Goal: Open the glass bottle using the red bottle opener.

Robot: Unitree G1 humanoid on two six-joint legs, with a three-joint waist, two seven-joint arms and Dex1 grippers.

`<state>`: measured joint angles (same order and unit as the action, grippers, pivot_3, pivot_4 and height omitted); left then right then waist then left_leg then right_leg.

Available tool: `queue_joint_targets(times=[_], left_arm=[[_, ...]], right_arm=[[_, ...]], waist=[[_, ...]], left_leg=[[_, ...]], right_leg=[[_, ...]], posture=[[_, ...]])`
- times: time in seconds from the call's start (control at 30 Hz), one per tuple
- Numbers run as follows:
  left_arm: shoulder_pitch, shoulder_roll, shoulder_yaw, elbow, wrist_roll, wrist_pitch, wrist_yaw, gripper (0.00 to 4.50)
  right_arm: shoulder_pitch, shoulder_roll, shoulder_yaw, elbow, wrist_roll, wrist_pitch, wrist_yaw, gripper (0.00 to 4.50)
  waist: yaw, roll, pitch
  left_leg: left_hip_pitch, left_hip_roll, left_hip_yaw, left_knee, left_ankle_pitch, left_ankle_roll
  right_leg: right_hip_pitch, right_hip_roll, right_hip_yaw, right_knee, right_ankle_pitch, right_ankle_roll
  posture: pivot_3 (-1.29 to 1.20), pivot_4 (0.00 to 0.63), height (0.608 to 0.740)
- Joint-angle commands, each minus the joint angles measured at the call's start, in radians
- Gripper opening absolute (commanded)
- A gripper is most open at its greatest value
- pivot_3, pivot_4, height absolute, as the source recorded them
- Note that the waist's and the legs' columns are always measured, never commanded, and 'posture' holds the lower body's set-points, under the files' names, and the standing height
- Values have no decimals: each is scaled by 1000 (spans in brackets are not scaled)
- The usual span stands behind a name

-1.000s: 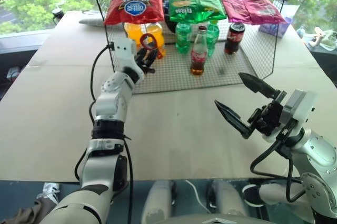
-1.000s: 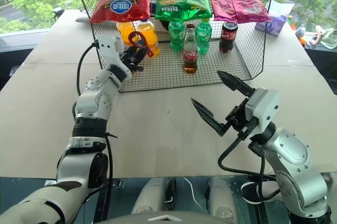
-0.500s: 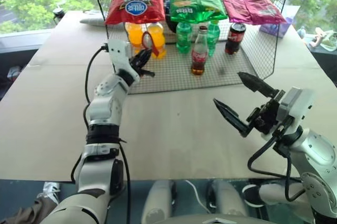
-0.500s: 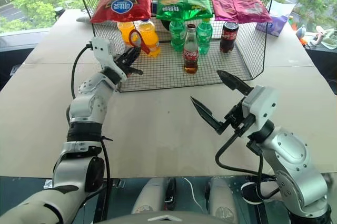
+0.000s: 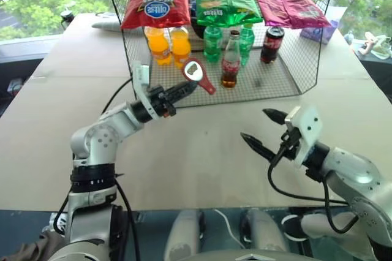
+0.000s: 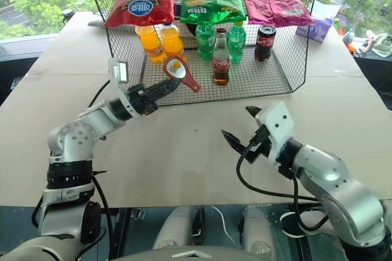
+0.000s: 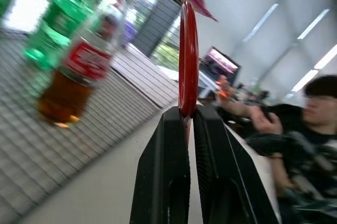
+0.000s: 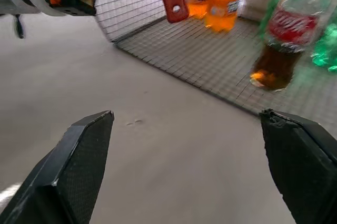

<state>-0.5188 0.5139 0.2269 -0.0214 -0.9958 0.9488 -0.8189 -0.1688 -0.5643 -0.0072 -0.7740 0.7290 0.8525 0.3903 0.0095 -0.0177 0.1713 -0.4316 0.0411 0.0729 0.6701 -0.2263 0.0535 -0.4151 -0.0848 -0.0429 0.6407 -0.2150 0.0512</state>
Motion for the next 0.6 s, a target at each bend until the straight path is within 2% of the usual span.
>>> queue_joint_targets(times=[0.03,0.27,0.4,0.6], left_arm=[[-23,63,3,-23,-99,119,-93,17],[-40,122,-56,-58,-107,176,-218,17],[-41,109,-66,-80,-100,166,-219,17],[-15,94,-64,-113,-111,163,-201,17]], right_arm=[[-103,-1,-70,95,209,134,29,4500],[-266,21,-66,244,509,298,26,4500],[-343,102,-73,344,649,309,-80,4500],[-386,161,-59,382,823,282,-249,4500]], waist=[[-1,-1,1],[3,-2,1],[0,-2,2],[1,-2,2]], left_leg=[[0,0,0,0,0,0],[-1,0,0,-1,0,0],[-1,0,0,-1,0,0],[-2,0,0,-1,0,0]], right_leg=[[0,0,0,0,0,0],[0,0,0,-1,0,-1],[0,0,0,-1,1,-1],[-2,-1,1,-1,1,-1]], posture=[[0,150,740],[0,150,740],[0,150,740],[0,150,740]])
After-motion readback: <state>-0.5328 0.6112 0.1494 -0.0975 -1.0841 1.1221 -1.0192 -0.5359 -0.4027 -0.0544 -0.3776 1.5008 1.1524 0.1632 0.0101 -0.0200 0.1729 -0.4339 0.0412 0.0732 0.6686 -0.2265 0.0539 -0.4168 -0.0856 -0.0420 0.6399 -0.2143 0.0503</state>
